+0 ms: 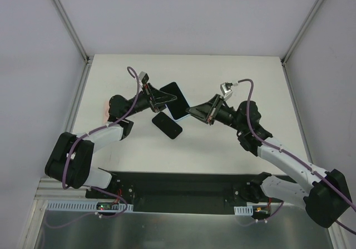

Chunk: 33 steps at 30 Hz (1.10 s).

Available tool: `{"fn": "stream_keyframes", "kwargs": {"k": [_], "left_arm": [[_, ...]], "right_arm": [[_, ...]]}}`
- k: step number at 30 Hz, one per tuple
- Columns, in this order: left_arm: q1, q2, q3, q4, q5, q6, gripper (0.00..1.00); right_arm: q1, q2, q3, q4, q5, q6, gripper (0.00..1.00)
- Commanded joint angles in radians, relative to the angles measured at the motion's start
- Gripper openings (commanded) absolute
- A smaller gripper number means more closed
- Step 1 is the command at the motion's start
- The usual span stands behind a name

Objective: Take the phone out of the phone case
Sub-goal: Remove the phone case from the phone.

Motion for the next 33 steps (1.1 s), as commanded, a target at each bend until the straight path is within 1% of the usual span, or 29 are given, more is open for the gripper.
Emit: {"fn": "stream_keyframes", "kwargs": {"k": [1, 4, 5, 6, 8, 9, 14, 18, 23, 27, 30, 33], "left_arm": [[0.000, -0.012, 0.038, 0.202, -0.002, -0.065, 0.00], [0.007, 0.037, 0.024, 0.277, -0.002, -0.117, 0.00], [0.007, 0.073, 0.016, 0.300, -0.002, -0.126, 0.00], [0.007, 0.095, 0.013, 0.346, -0.002, -0.148, 0.00], [0.006, 0.157, 0.004, 0.415, -0.012, -0.179, 0.00], [0.006, 0.173, 0.005, 0.426, -0.012, -0.188, 0.00], [0.006, 0.208, 0.018, 0.426, -0.006, -0.163, 0.00], [0.006, 0.215, 0.041, 0.428, -0.014, -0.165, 0.00], [0.006, 0.213, 0.091, 0.426, -0.023, -0.203, 0.00], [0.003, 0.204, 0.131, 0.426, -0.040, -0.296, 0.00], [-0.005, 0.183, 0.149, 0.428, -0.052, -0.337, 0.00], [-0.008, 0.159, 0.157, 0.426, -0.064, -0.355, 0.00]], "right_arm": [[0.005, 0.001, 0.005, 0.181, 0.002, -0.012, 0.01], [0.005, 0.003, -0.007, 0.296, -0.009, -0.008, 0.02], [0.005, 0.004, -0.006, 0.325, -0.018, -0.008, 0.01], [0.008, 0.006, -0.001, 0.391, -0.027, -0.008, 0.01], [0.011, 0.015, 0.022, 0.448, -0.055, -0.004, 0.01], [0.017, 0.019, 0.031, 0.500, -0.064, -0.003, 0.01], [0.045, 0.071, 0.085, 0.631, -0.113, 0.022, 0.01], [0.055, 0.124, 0.109, 0.796, -0.115, 0.078, 0.01], [0.058, 0.190, 0.169, 0.867, -0.126, 0.104, 0.01], [0.060, 0.225, 0.229, 0.936, -0.162, 0.103, 0.01], [0.060, 0.262, 0.288, 0.996, -0.219, 0.106, 0.01], [0.060, 0.294, 0.354, 0.994, -0.282, 0.098, 0.01]]}}
